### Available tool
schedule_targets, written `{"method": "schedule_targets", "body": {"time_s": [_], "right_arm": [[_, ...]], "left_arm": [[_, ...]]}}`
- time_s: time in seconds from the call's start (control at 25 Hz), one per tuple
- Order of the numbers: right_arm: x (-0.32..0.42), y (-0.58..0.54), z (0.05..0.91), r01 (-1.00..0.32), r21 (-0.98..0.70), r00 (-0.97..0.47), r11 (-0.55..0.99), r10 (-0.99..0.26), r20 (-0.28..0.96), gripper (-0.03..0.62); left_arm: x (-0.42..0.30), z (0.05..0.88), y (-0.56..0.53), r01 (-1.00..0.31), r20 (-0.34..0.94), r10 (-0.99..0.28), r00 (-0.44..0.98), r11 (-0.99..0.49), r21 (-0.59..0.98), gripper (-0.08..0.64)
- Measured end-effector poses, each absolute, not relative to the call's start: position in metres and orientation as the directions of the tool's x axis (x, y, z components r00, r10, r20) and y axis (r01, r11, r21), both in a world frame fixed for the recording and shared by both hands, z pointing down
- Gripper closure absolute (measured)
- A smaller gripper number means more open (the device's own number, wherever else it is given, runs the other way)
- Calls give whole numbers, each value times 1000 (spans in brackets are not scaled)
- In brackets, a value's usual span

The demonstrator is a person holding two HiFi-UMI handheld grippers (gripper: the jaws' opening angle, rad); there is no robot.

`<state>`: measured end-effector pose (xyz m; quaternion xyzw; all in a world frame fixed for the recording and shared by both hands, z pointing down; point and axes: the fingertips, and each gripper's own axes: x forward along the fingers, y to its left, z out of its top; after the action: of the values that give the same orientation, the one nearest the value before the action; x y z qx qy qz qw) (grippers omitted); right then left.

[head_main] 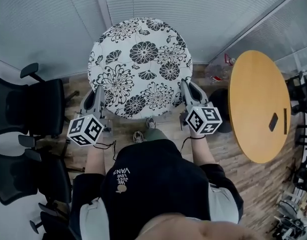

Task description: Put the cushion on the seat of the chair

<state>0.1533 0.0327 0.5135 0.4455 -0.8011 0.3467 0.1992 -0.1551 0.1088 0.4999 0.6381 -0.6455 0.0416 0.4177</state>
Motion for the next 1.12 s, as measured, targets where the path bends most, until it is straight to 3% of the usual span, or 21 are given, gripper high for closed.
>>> {"method": "schedule_targets", "body": {"time_s": [1.12], "right_arm": [[151,22,517,-828,-394,-560,400,-532,636,557]], "left_arm": [[-148,500,112,-852,610,-784,114,238,465,517]]}}
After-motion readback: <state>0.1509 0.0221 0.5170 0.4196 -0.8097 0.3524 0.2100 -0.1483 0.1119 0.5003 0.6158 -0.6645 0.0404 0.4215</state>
